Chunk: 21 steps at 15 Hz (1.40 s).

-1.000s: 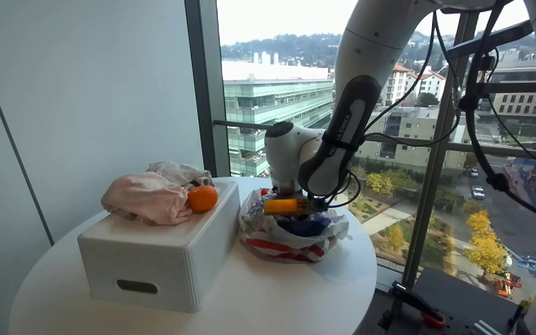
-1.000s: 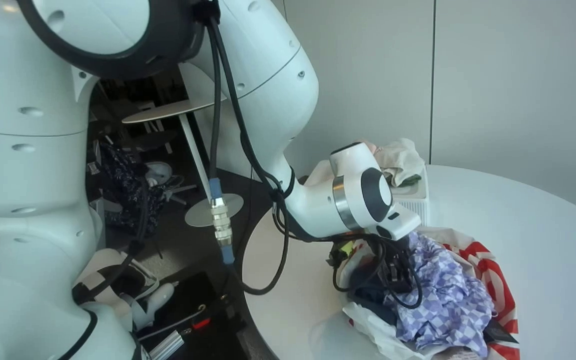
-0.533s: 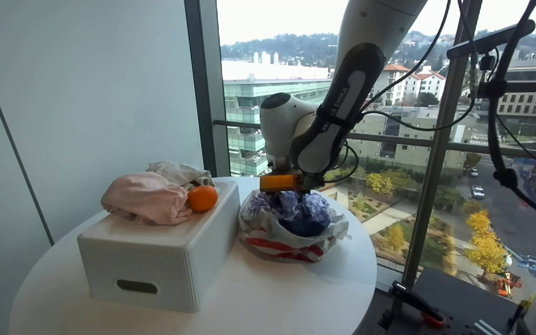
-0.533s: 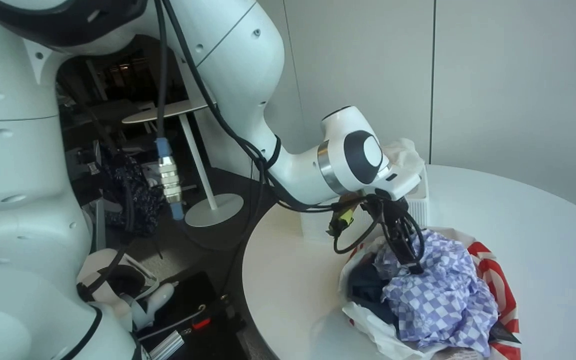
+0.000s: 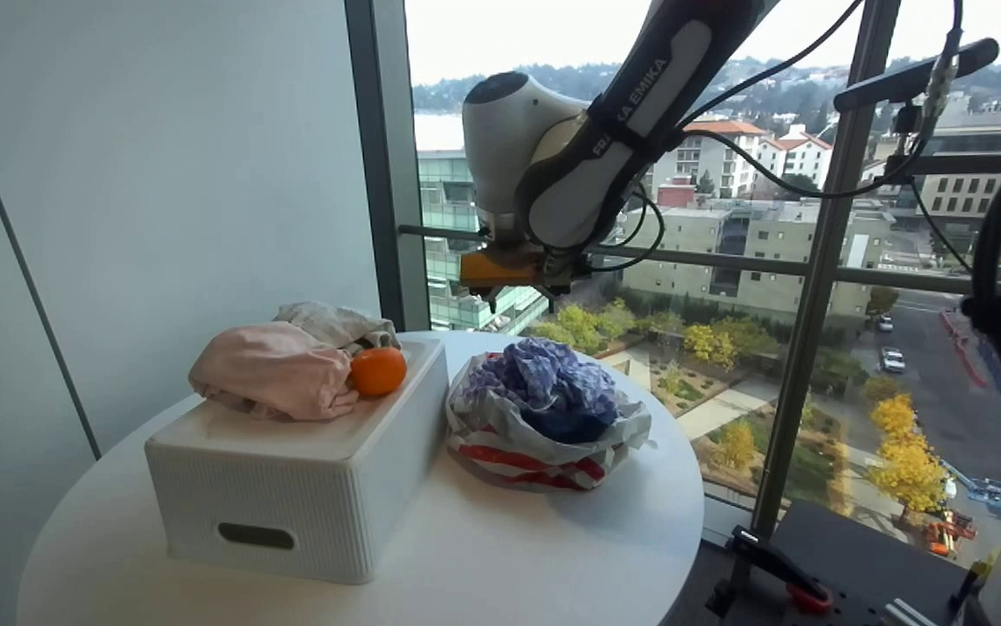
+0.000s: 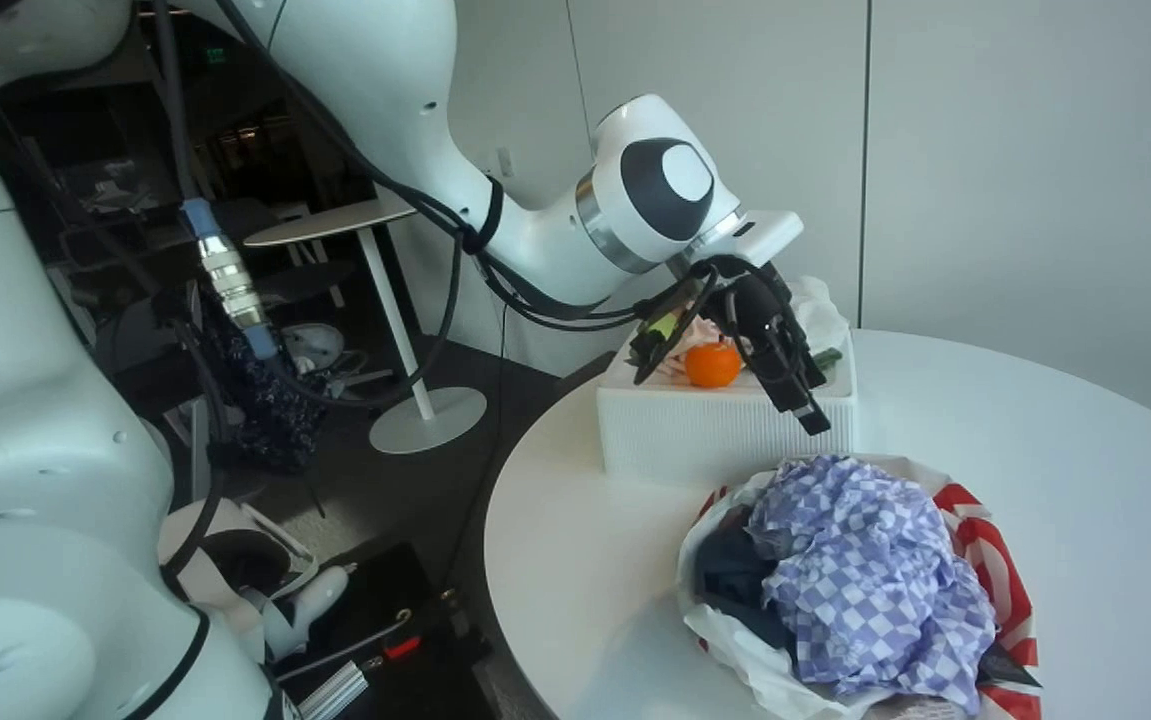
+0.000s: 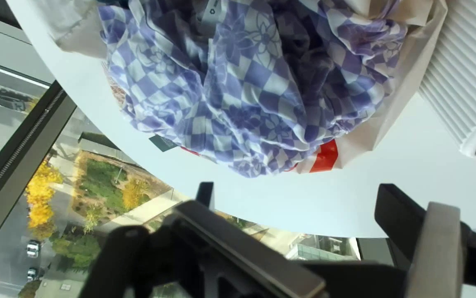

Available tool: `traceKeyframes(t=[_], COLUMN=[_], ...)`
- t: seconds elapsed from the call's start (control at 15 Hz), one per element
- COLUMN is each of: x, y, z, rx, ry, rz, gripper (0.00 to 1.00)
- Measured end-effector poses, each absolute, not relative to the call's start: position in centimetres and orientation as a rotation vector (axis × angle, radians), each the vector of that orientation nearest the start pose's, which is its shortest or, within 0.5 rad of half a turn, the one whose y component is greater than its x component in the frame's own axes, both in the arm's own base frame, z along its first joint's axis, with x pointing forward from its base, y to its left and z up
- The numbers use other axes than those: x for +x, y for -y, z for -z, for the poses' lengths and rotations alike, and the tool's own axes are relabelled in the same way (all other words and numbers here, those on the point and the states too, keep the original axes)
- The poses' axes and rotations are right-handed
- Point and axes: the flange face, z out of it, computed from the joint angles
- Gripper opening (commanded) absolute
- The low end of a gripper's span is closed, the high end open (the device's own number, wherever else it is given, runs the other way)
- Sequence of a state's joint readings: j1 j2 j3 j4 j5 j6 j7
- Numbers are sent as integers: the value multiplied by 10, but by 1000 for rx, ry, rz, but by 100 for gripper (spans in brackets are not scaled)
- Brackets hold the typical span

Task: Place some of the clothes in the plastic bag

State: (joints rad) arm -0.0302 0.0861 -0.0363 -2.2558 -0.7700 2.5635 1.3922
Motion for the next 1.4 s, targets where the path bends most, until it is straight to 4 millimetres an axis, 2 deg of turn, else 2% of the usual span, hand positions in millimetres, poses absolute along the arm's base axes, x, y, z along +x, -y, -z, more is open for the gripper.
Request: traceKeyframes(t=[0.27,0.53,0.73,1.07,1.4], x=[547,541,534,532,527], y=[-9,-72,-114,-160,-229], z=[-376,-394,-389,-372,-372], rx=[-2965,-2982,-3028,-3073,-3092], ry=[-1300,-1090,-934,-718,-416], rz=[754,687,656,668,749], gripper=[100,100,100,100,100])
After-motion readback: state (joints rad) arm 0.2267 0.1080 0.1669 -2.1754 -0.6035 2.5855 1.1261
